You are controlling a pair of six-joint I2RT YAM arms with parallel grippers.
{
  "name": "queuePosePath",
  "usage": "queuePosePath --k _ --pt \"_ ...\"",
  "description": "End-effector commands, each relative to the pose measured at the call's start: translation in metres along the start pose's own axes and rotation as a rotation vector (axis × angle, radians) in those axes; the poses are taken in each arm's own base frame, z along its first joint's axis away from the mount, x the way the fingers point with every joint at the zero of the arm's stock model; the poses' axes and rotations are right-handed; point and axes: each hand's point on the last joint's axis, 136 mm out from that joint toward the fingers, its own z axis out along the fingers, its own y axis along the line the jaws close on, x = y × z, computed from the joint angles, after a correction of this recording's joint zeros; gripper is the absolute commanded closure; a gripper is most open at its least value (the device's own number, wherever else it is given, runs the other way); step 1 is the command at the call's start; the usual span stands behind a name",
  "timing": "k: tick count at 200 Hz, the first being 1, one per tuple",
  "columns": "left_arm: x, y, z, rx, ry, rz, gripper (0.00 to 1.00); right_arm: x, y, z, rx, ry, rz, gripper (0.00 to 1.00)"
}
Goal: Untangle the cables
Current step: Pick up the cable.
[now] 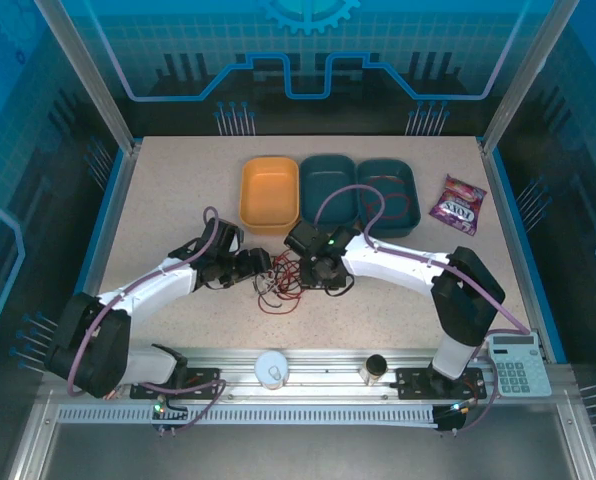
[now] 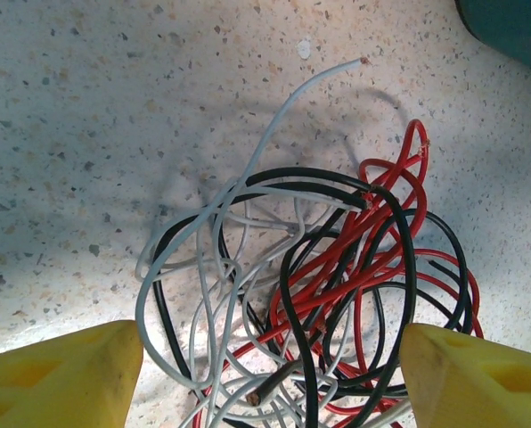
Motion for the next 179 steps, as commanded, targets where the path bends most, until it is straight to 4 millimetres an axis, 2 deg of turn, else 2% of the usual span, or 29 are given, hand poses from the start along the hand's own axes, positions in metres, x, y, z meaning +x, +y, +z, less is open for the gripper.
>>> queuePosePath --k 1,36,73,122,157,179 --pt "0.005 -0.001 0.005 0.019 0.018 -0.007 0.24 0.000 0.020 -0.005 -0.100 -0.021 0.062 0.62" --pt "0.005 0.000 0.005 0.017 0.016 -0.009 0.24 -0.003 0.028 -0.003 -0.119 -0.018 0.058 0.63" --pt "0.005 0.000 0.005 0.018 0.015 -0.013 0.24 -0.005 0.029 0.006 -0.098 -0.007 0.058 0.64" --pt "0.004 0.000 0.006 0.016 0.013 -0.014 0.24 0.000 0.031 0.017 -0.094 0.024 0.061 0.75" --pt "0.005 0.000 0.008 0.018 0.020 -0.016 0.24 0.002 0.031 0.020 -0.095 0.035 0.068 0.77" --pt "0.004 -0.001 0.010 0.019 0.021 -0.016 0.24 0.002 0.031 0.019 -0.099 0.034 0.071 0.85"
